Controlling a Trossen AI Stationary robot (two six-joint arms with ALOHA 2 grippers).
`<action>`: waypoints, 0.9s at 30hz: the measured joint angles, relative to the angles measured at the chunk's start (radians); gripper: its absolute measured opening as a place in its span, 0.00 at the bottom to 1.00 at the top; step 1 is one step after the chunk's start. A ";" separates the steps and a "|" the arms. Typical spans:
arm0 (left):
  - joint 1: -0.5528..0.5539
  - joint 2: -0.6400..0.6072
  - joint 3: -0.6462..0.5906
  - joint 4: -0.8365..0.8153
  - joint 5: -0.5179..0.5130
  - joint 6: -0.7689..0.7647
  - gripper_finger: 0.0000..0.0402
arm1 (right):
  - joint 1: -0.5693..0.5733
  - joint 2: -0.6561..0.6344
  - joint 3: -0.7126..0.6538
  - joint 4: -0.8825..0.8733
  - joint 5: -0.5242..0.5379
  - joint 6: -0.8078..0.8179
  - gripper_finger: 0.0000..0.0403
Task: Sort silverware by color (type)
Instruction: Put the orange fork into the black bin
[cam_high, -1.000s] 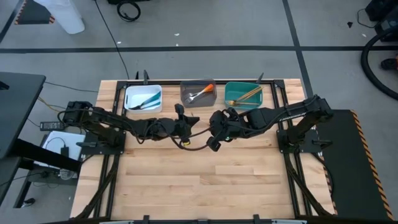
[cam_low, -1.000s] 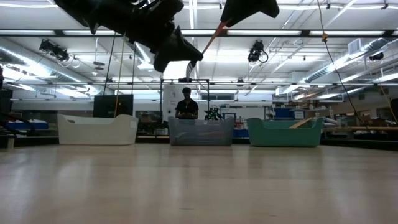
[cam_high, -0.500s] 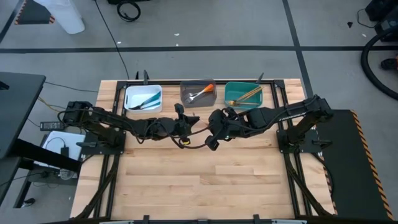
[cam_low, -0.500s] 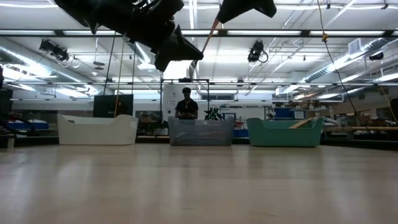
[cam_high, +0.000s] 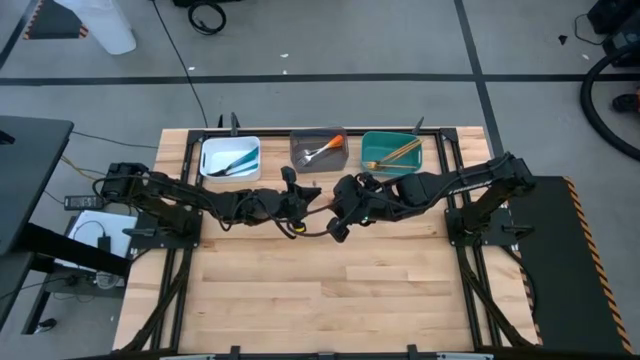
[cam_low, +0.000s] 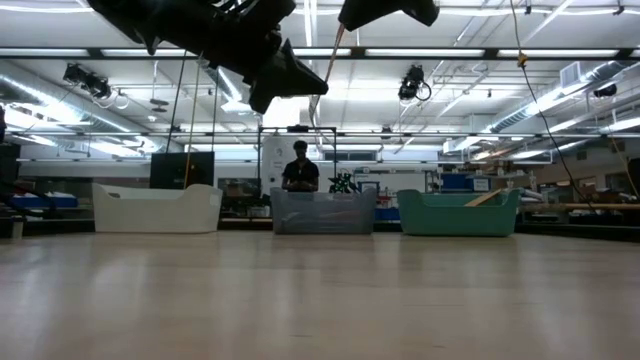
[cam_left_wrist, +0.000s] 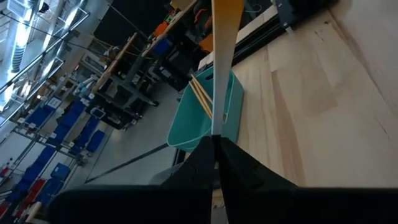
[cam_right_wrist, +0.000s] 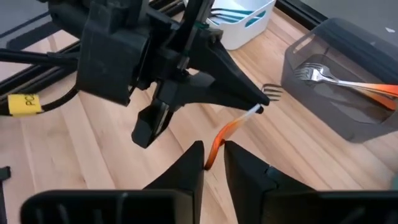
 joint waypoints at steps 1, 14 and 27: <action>0.000 0.000 0.000 -0.001 0.000 0.001 0.05 | 0.000 0.000 0.000 0.001 0.000 0.003 0.19; 0.000 0.000 0.000 -0.012 -0.039 0.011 0.05 | -0.009 0.000 0.000 -0.003 -0.019 0.078 0.21; 0.000 0.000 0.000 -0.013 -0.043 0.010 0.05 | -0.019 0.000 0.000 -0.008 -0.011 0.072 0.13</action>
